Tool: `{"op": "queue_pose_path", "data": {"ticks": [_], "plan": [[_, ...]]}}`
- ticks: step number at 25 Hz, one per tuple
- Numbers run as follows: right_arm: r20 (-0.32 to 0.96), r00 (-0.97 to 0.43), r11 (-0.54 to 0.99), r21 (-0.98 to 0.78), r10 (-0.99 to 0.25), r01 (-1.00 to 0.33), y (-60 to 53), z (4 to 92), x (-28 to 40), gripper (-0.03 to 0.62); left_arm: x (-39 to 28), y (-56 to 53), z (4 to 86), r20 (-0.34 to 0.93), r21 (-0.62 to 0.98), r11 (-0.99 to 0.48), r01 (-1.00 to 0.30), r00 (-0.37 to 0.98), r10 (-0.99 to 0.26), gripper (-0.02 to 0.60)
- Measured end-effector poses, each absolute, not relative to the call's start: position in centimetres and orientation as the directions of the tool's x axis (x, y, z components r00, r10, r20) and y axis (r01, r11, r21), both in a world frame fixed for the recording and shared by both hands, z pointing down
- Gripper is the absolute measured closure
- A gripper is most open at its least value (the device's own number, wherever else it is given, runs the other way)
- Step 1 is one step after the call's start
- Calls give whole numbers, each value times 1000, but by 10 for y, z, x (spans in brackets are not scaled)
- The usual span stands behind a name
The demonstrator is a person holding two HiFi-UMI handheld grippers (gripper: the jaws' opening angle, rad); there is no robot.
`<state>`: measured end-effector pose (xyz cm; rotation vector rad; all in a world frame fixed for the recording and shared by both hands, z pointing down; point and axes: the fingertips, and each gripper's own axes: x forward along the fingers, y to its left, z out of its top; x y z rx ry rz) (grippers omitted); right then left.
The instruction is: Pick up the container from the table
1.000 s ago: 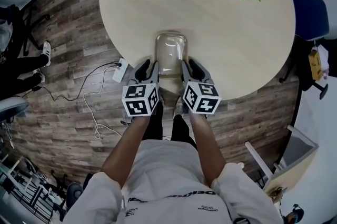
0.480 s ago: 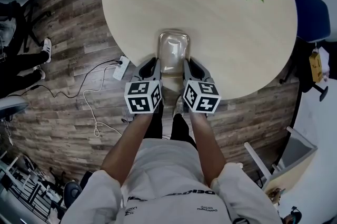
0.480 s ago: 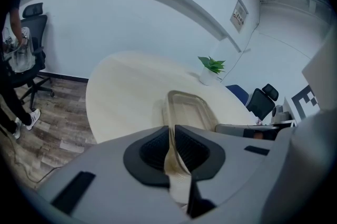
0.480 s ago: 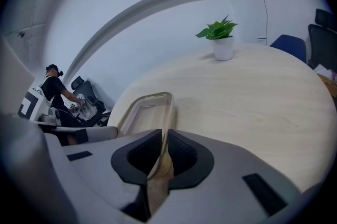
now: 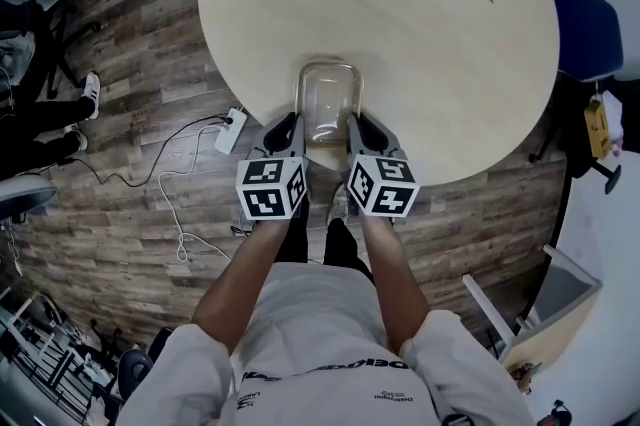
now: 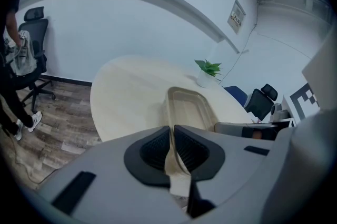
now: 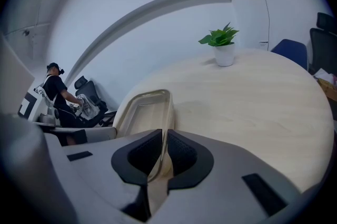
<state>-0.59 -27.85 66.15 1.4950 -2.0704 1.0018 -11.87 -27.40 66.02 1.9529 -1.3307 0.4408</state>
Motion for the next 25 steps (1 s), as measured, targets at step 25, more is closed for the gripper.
{"op": "queue_pose_path", "data": {"ticks": [25], "plan": [[566, -420, 299, -299, -709, -906, -221, 556, -3, 531, -115, -205, 555, 524, 314, -201, -928, 346, -778, 538]]}}
